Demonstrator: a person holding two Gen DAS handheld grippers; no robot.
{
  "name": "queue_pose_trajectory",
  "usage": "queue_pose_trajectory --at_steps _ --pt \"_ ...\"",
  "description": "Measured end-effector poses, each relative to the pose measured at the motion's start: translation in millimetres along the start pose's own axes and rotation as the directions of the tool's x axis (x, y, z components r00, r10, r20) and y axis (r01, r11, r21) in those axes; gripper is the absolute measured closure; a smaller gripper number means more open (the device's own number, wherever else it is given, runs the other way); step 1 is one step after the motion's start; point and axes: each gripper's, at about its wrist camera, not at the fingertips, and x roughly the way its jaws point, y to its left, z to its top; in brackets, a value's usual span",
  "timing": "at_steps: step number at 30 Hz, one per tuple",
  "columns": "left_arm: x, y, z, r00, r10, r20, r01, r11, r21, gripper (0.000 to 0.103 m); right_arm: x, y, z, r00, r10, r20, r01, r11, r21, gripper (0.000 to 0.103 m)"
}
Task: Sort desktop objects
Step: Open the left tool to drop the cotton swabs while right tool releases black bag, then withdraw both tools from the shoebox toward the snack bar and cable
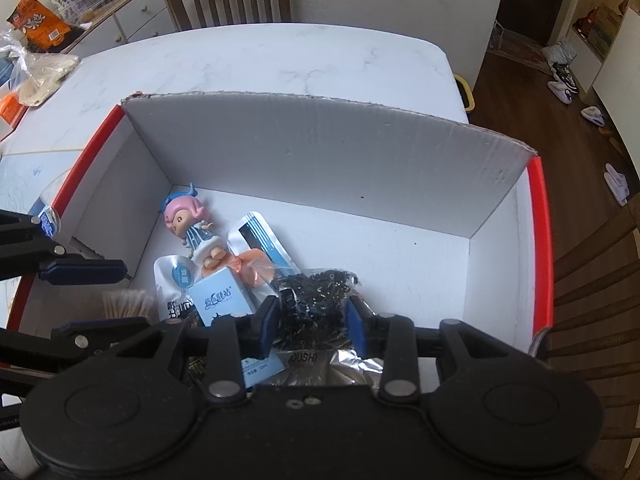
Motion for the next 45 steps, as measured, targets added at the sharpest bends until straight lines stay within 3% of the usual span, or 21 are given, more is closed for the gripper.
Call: queue_pose_trajectory --at_steps 2,4,12,17,19,26,28,41,45 --pt "-3 -1 0 1.0 -0.001 0.007 0.001 1.0 -0.001 0.07 -3 0 -1 1.0 0.002 0.006 -0.002 1.0 0.003 0.061" --pt "-7 -1 0 1.0 -0.002 0.016 0.002 1.0 -0.003 0.068 -7 0 -2 1.0 0.003 0.013 -0.003 1.0 0.002 0.051" --pt "-24 -5 -2 0.999 -0.008 0.053 0.009 1.0 -0.01 0.053 -26 4 -8 0.999 0.024 0.039 -0.024 1.0 0.0 0.049" --pt "-38 -9 -4 0.997 -0.022 0.075 0.023 1.0 -0.016 0.049 -41 8 -13 0.997 0.039 0.061 -0.039 0.999 -0.006 0.045" --pt "-43 -10 -6 0.996 -0.028 0.083 0.029 0.999 -0.022 0.045 -47 10 -16 0.997 0.034 0.075 -0.034 0.999 -0.006 0.037" --pt "-67 -11 -15 0.993 -0.039 0.114 0.042 0.999 -0.032 0.043 -68 19 -25 0.993 0.049 0.11 -0.05 0.999 0.0 0.036" --pt "-72 -11 -19 0.992 -0.042 0.12 0.047 0.998 -0.036 0.039 -74 24 -28 0.991 0.058 0.123 -0.058 0.998 -0.003 0.03" --pt "-103 -9 -42 0.986 -0.046 0.162 0.052 0.998 -0.037 0.024 -97 58 -45 0.983 0.073 0.166 -0.069 0.997 -0.031 0.022" --pt "-109 -8 -49 0.984 -0.058 0.169 0.064 0.997 -0.031 0.019 -105 69 -50 0.979 0.053 0.197 -0.047 0.998 -0.038 0.013"
